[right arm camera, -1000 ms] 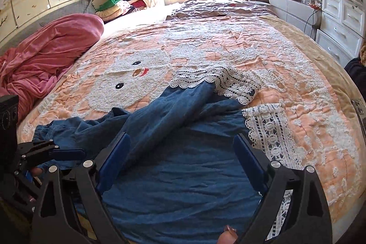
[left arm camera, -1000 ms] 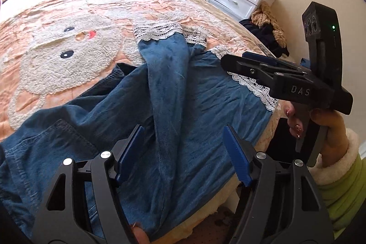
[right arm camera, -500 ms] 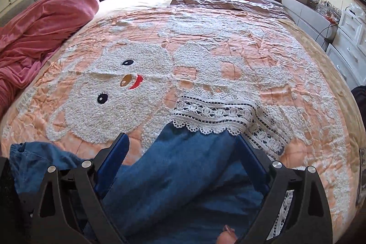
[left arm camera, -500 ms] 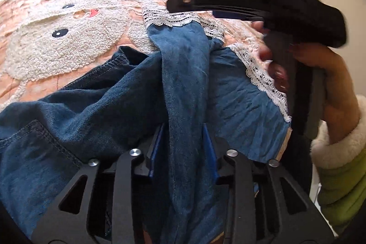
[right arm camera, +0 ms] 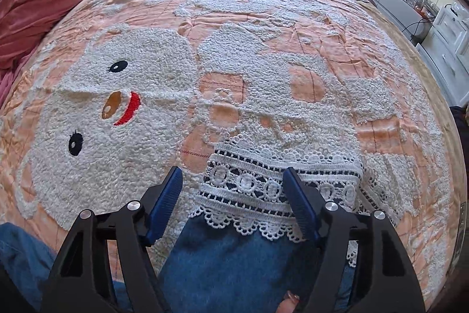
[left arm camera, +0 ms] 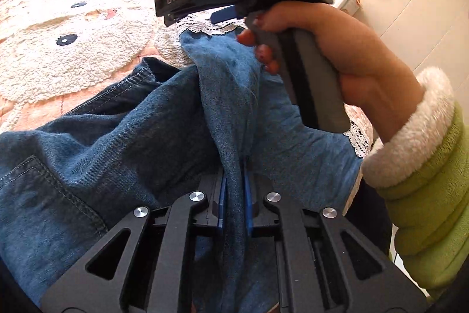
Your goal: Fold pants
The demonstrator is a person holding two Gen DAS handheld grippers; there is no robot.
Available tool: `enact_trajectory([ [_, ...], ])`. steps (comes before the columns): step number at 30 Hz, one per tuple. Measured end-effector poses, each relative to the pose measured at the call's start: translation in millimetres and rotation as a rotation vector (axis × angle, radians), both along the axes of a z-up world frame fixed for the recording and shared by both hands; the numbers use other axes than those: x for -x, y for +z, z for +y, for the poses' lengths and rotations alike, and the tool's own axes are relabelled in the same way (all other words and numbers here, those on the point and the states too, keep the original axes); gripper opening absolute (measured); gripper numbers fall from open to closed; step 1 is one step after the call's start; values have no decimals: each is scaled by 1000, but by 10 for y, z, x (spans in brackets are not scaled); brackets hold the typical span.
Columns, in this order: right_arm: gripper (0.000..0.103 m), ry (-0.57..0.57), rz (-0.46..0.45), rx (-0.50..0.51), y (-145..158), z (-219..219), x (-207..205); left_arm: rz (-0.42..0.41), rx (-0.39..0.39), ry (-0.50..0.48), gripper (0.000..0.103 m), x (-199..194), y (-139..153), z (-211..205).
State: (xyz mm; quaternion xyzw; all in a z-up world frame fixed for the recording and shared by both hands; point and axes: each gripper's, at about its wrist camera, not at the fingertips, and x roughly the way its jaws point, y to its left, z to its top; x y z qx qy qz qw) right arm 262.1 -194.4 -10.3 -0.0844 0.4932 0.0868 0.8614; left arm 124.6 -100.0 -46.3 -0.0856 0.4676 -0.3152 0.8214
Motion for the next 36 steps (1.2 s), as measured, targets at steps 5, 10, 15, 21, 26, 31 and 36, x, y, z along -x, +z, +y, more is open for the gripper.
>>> enact_trajectory([
  [5,18,-9,14,-25,-66,-52,-104,1,12,4,2,-43,102,31],
  [10,12,-37,-24,-186,198,-375,31,-4,20,9,1,-2,130,153],
  [15,10,-88,-107,-370,563,-888,393,-19,10,0,0,23,199,163],
  [21,9,-191,-184,-519,792,-1547,976,-74,-28,-30,0,87,274,118],
  [26,9,-248,-192,-594,753,-1949,1535,-148,-77,-66,0,234,380,95],
  [31,8,-273,-165,-610,610,-2156,2031,-191,-107,-98,0,378,463,74],
  [36,8,-319,-140,-595,403,-2295,2416,-213,-135,-157,0,529,433,-39],
])
